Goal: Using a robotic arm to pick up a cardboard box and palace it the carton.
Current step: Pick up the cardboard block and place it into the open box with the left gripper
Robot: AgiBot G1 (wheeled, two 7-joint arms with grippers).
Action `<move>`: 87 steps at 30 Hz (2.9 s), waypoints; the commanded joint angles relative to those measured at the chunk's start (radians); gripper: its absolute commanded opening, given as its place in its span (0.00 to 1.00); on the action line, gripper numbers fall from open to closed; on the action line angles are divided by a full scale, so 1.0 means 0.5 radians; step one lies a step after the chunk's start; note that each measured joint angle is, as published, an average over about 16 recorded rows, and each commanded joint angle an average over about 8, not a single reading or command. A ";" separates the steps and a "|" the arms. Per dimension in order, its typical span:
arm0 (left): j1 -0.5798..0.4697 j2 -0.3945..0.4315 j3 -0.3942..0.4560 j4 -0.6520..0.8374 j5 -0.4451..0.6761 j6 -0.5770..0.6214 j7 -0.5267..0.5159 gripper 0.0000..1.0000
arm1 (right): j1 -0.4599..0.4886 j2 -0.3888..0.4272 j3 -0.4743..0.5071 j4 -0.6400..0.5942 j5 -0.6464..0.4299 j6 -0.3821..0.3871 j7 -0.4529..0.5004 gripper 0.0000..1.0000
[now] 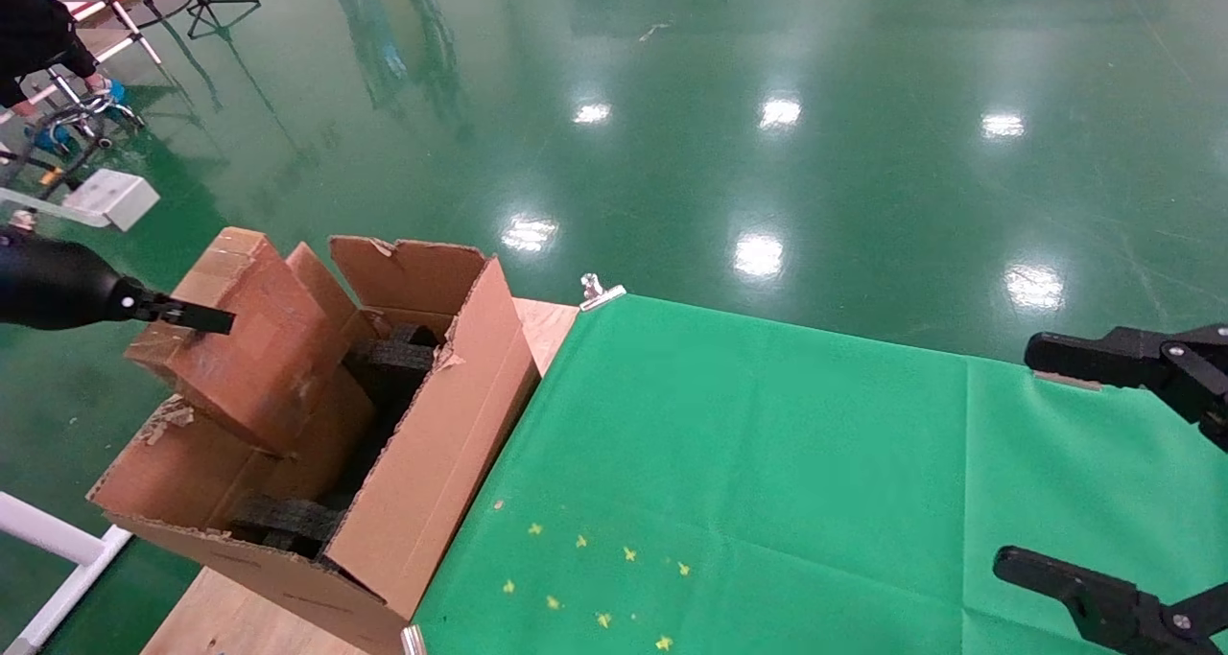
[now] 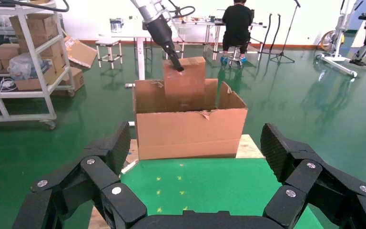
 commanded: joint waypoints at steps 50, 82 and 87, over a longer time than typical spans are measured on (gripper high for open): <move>0.337 0.074 0.027 0.147 0.039 -0.250 -0.126 0.00 | 0.000 0.000 0.000 0.000 0.000 0.000 0.000 1.00; 0.776 0.251 -0.068 0.138 -0.093 -0.583 -0.221 0.00 | 0.000 0.000 -0.001 0.000 0.001 0.000 0.000 1.00; 0.838 0.289 -0.083 0.136 -0.115 -0.644 -0.247 0.00 | 0.000 0.000 -0.001 0.000 0.001 0.000 0.000 1.00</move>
